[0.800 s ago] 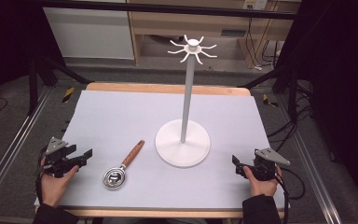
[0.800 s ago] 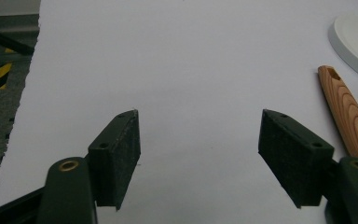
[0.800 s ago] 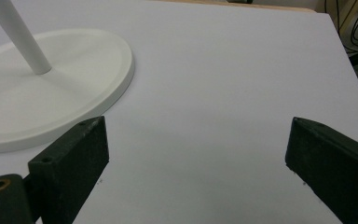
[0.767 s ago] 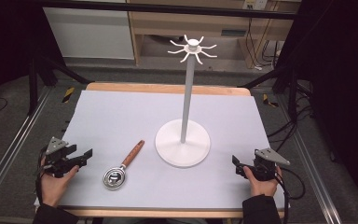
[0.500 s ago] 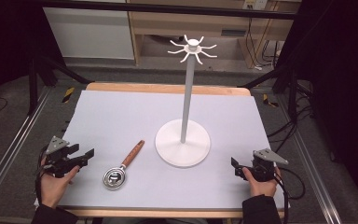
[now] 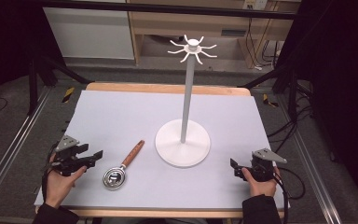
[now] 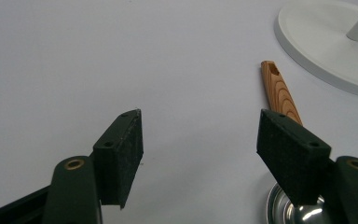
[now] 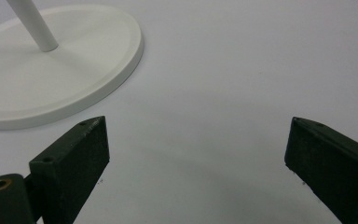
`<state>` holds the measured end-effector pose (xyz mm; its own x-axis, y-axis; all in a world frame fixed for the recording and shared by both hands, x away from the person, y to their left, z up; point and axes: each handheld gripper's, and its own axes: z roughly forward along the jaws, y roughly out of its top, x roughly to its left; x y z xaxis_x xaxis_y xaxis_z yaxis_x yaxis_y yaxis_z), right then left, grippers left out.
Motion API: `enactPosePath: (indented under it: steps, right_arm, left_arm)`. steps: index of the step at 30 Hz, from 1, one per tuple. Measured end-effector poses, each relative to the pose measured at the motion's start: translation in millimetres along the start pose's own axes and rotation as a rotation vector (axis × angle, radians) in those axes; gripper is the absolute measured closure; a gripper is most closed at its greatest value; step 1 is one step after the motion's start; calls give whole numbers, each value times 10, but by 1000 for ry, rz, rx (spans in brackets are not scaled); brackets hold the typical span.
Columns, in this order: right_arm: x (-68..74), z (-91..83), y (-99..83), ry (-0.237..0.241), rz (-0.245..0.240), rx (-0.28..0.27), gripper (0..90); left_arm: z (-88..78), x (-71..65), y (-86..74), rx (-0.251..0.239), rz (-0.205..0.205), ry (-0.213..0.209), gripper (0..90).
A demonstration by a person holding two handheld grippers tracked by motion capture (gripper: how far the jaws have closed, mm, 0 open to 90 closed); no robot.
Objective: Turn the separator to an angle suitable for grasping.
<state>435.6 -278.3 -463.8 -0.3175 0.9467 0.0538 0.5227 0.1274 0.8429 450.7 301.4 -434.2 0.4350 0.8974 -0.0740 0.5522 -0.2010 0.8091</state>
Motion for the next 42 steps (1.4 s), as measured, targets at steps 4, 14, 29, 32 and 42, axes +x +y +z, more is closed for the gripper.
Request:
enactPosePath:
  steps: [4,14,29,32,42]
  right_arm:
    - [-7,-5,1,-1,-3,-4,69]
    - [-2,-2,2,3,2,3,70]
    - [-3,9,-2,15,4,6,71]
    - [-5,12,-3,14,2,9,71]
    - [-8,10,-1,16,-3,14,72]
  left_arm:
    - [23,-47,55,3,11,-15,310]
    - [89,-180,207,36,58,-33,340]
    - [166,-373,416,69,111,-56,360]
    - [181,-400,445,77,116,-57,364]
    - [310,-501,489,133,141,-59,400]
